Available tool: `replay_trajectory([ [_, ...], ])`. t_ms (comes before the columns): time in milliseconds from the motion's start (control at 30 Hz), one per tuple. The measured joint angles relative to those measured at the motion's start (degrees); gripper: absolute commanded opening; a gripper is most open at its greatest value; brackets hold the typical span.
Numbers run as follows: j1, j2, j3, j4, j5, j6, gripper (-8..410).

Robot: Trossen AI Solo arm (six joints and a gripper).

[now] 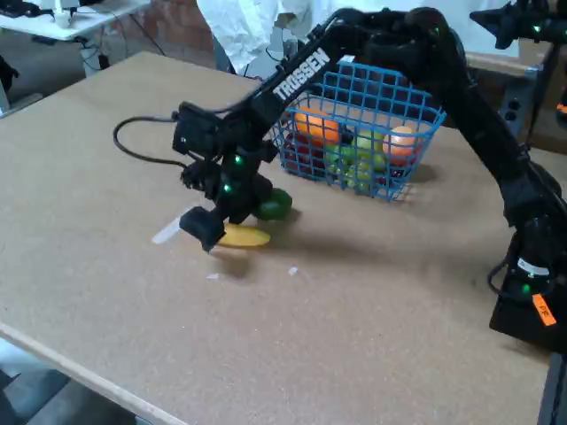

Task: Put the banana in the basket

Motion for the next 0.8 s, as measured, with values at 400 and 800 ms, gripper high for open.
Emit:
replay_trajectory([
  [400, 0.5, 0.1, 0.0, -0.3, 2.9, 0.1, 98],
  [800, 0.6, 0.0, 0.1, 0.1, 3.1, 0.1, 7],
])
